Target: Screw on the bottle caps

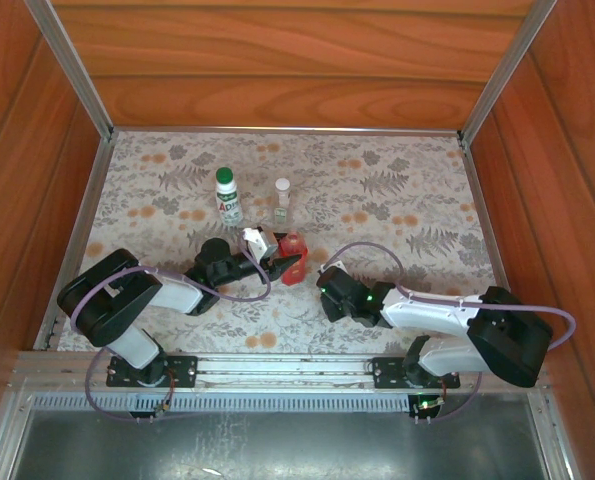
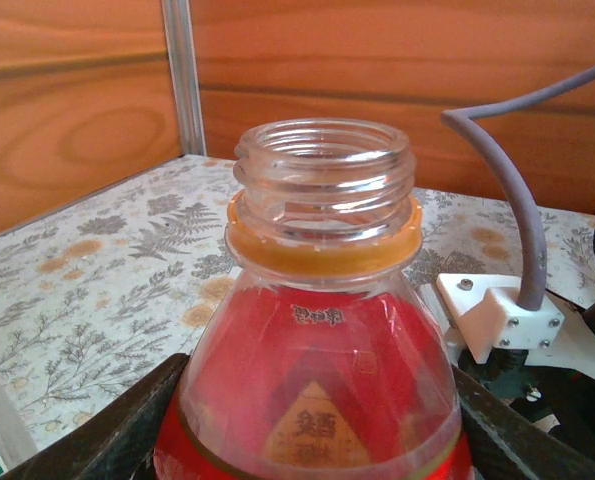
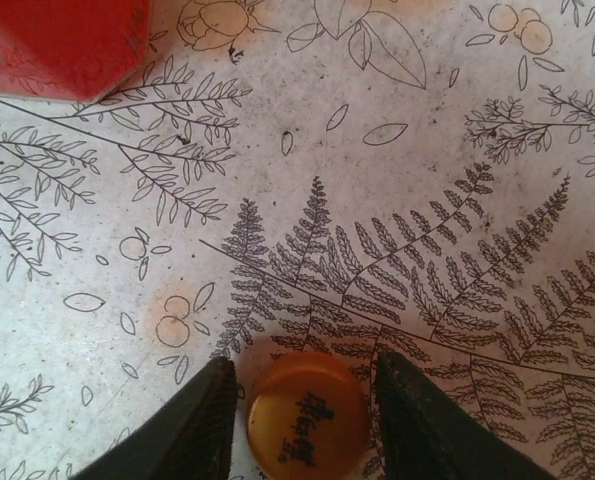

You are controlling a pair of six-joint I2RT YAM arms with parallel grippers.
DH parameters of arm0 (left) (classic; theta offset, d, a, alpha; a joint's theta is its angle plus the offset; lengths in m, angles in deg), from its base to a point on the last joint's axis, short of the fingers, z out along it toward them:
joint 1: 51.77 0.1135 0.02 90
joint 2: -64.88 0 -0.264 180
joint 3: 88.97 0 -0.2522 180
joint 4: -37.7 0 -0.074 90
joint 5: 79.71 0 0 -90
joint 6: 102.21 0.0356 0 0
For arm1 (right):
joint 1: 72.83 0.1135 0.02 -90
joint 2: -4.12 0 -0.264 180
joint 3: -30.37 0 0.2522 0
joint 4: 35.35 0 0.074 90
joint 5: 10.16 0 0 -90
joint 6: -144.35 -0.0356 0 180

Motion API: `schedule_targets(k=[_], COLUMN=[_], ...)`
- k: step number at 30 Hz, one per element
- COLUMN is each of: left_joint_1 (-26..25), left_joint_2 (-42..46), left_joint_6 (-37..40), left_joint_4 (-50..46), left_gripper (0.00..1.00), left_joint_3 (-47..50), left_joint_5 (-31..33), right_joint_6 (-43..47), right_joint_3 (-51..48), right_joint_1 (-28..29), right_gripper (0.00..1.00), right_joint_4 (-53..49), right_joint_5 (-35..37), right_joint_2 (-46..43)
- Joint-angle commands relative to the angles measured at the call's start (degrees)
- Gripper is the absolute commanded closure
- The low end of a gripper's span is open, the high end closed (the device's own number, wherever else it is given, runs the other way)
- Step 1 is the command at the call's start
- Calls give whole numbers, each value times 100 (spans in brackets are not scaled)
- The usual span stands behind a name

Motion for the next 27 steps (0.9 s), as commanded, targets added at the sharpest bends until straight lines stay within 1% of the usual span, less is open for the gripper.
schedule_targets(k=[1, 10, 19, 27], left_joint_1=[45, 45, 48, 42], left_joint_2=[-19, -43, -42, -46], left_joint_6=[54, 52, 57, 72], left_joint_4=[84, 88, 78, 82], left_gripper=[42, 42, 42, 42], left_joint_3=[79, 49, 50, 51], left_joint_5=[-53, -73, -69, -82], right_joint_6=[-78, -113, -96, -166], right_joint_3=[86, 57, 148, 571], right_joint_1=[31, 27, 37, 25], right_gripper=[57, 63, 66, 68], right_joint_4=[-216, -325, -408, -1117], right_joint_5=[3, -52, -7, 63], right_joint_2=[-77, -144, -122, -399])
